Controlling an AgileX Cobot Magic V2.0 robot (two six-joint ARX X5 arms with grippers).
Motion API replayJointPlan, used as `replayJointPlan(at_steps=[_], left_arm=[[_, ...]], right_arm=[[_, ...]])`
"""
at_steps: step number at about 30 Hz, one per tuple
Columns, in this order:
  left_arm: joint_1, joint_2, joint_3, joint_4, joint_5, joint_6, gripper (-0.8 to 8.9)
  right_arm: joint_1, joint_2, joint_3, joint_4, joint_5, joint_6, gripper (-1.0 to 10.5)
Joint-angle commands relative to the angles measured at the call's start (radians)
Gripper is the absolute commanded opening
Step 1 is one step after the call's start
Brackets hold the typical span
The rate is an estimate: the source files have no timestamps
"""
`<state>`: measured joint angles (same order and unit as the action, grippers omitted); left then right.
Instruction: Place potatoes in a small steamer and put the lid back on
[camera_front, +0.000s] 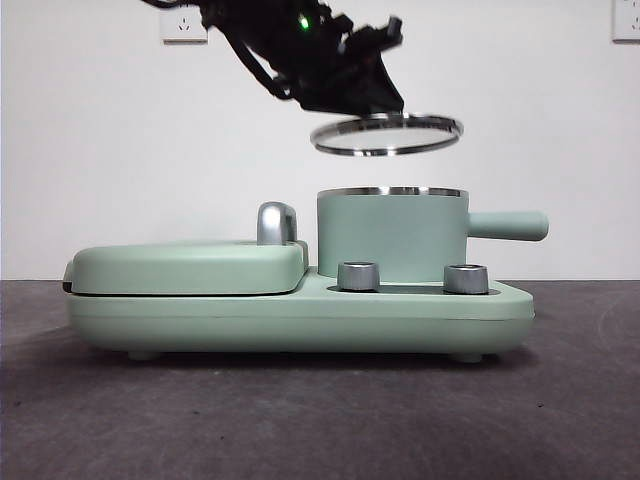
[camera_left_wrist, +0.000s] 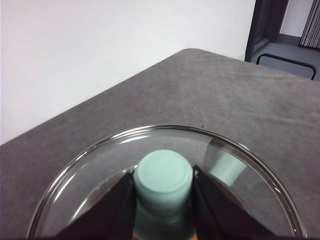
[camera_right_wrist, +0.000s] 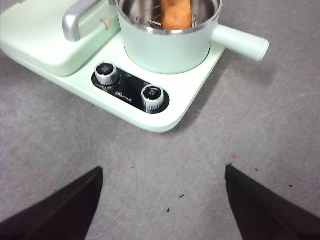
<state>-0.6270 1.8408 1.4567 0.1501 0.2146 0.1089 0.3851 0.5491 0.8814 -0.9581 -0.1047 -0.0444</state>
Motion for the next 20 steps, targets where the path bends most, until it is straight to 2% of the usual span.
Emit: replayJointPlan(at_steps=[1, 20], left_arm=[[-0.009, 0.038, 0.039, 0.060, 0.002, 0.010, 0.09], [-0.008, 0.104, 0.039, 0.082, 0.002, 0.031, 0.09]], right_arm=[[0.004, 0.002, 0.006, 0.002, 0.002, 0.011, 3.8], [0.004, 0.002, 0.006, -0.022, 0.005, 0.011, 3.8]])
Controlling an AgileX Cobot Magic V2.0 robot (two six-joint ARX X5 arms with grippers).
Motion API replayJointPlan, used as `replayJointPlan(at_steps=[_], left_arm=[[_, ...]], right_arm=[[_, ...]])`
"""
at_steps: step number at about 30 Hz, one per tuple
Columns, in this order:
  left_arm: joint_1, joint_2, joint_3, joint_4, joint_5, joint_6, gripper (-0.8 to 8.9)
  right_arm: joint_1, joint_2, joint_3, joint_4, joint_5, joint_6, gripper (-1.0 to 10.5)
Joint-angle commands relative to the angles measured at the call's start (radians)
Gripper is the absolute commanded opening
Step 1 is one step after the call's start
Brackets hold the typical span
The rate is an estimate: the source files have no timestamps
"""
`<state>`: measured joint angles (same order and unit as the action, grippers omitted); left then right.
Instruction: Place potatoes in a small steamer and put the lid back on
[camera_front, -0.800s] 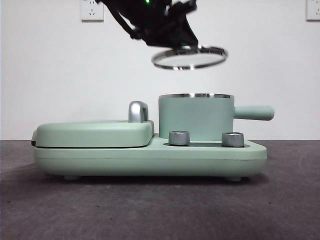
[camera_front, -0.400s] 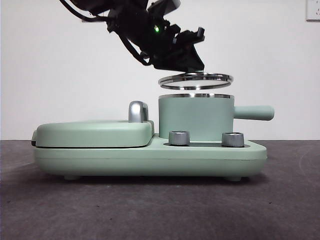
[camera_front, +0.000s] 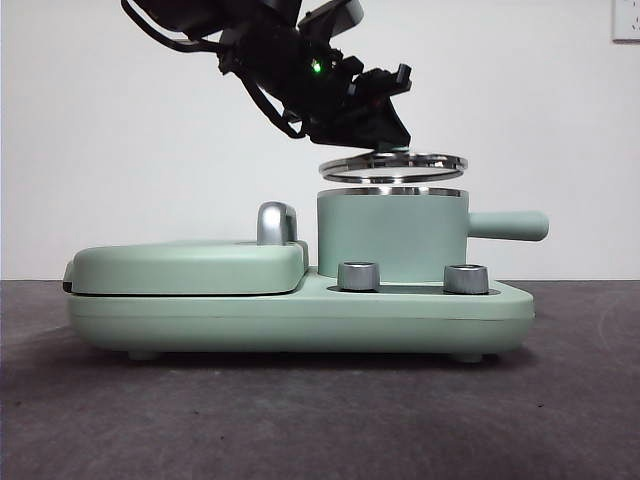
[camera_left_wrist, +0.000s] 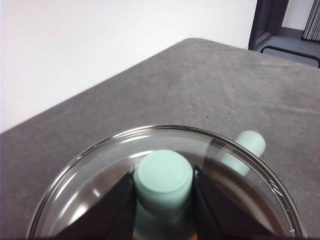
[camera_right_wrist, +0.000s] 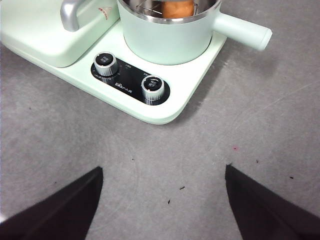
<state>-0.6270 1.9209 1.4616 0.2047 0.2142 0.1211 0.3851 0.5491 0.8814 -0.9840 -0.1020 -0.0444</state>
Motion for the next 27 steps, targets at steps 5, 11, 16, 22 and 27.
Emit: replayJointPlan(at_steps=[5, 11, 16, 22, 27], left_arm=[[-0.008, 0.029, 0.034, 0.020, 0.003, 0.021, 0.09], [-0.007, 0.031, 0.034, -0.004, 0.003, 0.021, 0.09], [-0.006, 0.038, 0.034, -0.031, 0.003, 0.021, 0.09], [-0.006, 0.042, 0.034, -0.032, 0.003, 0.020, 0.09], [-0.008, 0.042, 0.034, -0.033, 0.003, 0.020, 0.09]], right_arm=[[0.004, 0.002, 0.006, 0.004, 0.006, 0.011, 3.8], [0.004, 0.002, 0.006, 0.004, 0.025, 0.011, 3.8], [0.004, 0.002, 0.006, 0.004, 0.026, 0.011, 3.8], [0.004, 0.002, 0.006, 0.004, 0.026, 0.012, 3.8], [0.004, 0.002, 0.006, 0.004, 0.026, 0.012, 3.8]])
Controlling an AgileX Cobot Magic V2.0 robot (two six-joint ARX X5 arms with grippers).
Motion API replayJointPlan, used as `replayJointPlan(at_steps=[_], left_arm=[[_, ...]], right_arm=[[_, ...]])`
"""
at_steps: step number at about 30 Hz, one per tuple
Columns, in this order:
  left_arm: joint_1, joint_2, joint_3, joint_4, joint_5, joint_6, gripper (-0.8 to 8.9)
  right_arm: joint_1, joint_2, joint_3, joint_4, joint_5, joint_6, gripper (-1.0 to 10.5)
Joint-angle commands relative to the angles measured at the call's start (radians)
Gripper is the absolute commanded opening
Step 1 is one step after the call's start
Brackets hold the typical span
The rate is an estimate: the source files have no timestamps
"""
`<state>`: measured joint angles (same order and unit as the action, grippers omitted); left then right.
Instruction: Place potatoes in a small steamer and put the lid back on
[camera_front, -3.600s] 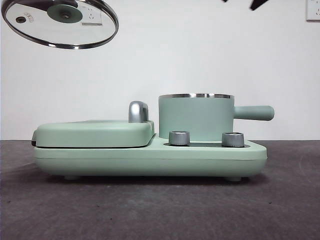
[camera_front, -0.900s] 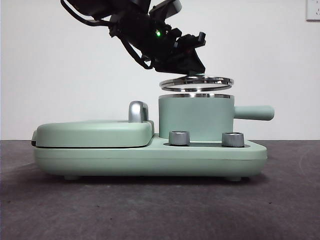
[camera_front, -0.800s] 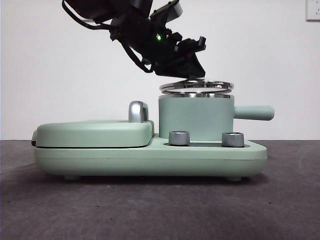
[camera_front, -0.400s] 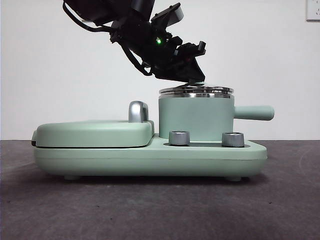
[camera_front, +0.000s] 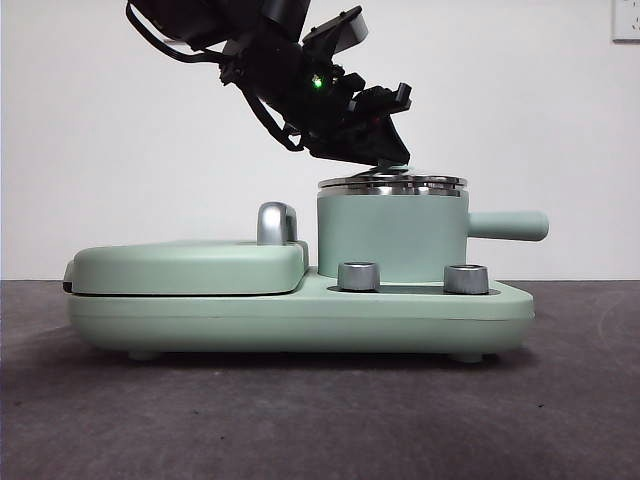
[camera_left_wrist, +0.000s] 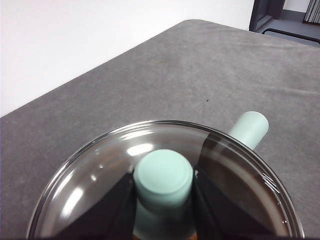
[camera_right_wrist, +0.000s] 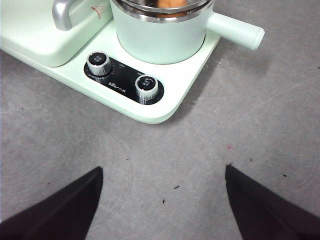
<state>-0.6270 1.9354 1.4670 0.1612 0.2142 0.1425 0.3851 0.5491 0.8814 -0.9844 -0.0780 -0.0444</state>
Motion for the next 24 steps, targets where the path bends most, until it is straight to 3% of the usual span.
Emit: replayJointPlan(at_steps=[1, 24], left_arm=[[-0.008, 0.027, 0.029, 0.010, 0.003, -0.002, 0.09], [-0.010, 0.027, 0.030, -0.058, 0.003, -0.002, 0.14]], right_arm=[[0.004, 0.002, 0.006, 0.005, 0.002, 0.012, 3.8], [0.004, 0.002, 0.006, 0.011, 0.002, 0.012, 3.8]])
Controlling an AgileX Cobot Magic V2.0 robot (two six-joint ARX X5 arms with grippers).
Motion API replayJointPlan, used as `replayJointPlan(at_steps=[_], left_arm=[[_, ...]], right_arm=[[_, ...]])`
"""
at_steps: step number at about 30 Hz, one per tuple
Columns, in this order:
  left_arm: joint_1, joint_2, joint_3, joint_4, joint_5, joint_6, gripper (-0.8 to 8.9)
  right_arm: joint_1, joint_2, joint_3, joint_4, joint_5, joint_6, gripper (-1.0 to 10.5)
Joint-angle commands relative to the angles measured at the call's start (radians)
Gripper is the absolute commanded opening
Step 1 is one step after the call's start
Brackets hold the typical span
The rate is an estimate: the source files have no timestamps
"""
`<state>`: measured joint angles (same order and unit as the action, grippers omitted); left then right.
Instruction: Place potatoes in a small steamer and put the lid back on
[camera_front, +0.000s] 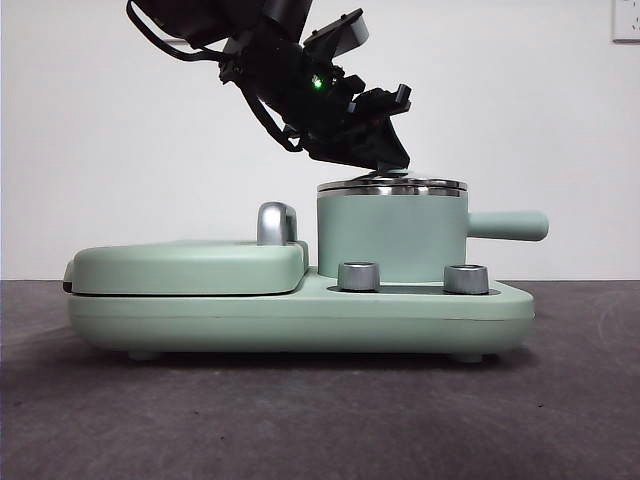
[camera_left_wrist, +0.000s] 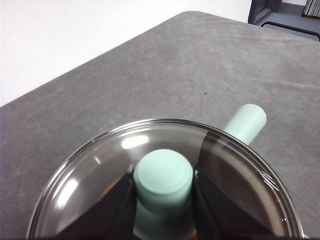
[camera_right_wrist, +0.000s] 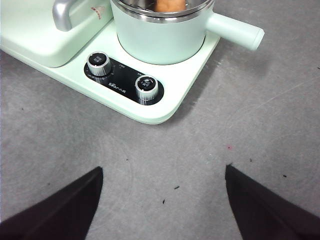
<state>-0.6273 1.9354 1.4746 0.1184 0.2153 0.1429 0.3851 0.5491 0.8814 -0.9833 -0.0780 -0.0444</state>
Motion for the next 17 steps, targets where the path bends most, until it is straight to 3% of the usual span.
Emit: replayJointPlan(at_steps=[1, 8, 17], left_arm=[[-0.010, 0.027, 0.023, -0.016, 0.002, -0.002, 0.39], [-0.010, 0.027, 0.023, -0.016, 0.002, -0.006, 2.87], [-0.010, -0.007, 0.023, -0.022, 0.002, -0.060, 3.18]], right_arm=[[0.004, 0.002, 0.006, 0.010, 0.002, 0.011, 3.8], [0.004, 0.002, 0.006, 0.010, 0.002, 0.012, 3.8], [0.004, 0.002, 0.006, 0.010, 0.002, 0.011, 3.8]])
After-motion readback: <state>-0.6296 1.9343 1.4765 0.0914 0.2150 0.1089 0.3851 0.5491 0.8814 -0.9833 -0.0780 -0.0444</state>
